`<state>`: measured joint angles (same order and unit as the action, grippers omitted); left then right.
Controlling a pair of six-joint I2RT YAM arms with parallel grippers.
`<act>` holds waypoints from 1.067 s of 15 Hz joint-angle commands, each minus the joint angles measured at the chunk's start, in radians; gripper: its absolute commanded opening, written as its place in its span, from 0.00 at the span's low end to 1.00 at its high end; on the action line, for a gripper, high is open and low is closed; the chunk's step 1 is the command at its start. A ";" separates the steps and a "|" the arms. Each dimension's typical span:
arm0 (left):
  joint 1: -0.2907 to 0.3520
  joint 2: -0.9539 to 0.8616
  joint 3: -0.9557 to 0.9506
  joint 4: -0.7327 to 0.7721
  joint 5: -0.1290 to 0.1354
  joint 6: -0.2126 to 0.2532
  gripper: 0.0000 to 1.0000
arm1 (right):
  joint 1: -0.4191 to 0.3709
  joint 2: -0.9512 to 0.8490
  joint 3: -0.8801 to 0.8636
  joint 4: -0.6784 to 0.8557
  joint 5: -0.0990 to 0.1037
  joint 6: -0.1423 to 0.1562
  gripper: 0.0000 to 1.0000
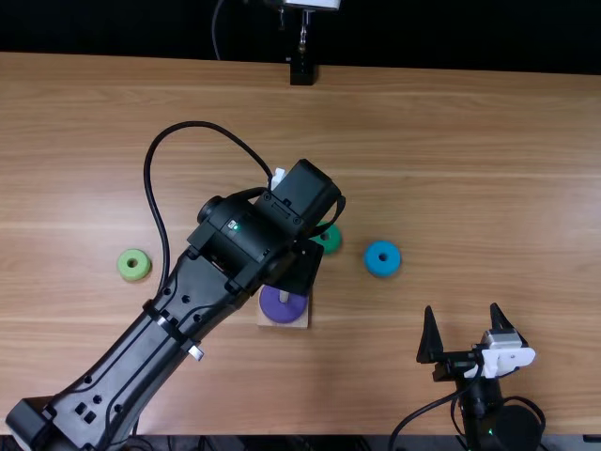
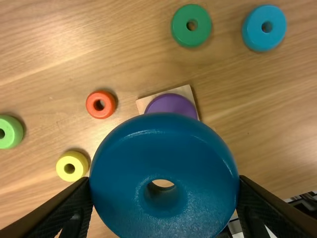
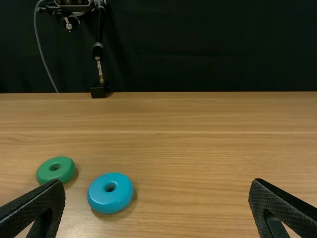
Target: Build the Hanoi tower: stack the rings onto the peg from bottom to top in this color order: purple, dark blue, light blue, dark green, light green, yellow, orange.
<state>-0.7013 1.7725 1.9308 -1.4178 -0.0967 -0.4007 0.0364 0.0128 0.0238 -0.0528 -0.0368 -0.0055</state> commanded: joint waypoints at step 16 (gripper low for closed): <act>-0.035 0.051 -0.009 -0.001 0.001 -0.041 0.00 | -0.013 -0.013 -0.009 0.006 -0.006 -0.004 1.00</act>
<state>-0.7208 1.8057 1.9301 -1.4181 -0.0975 -0.4194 0.0364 0.0128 0.0238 -0.0528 -0.0376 -0.0063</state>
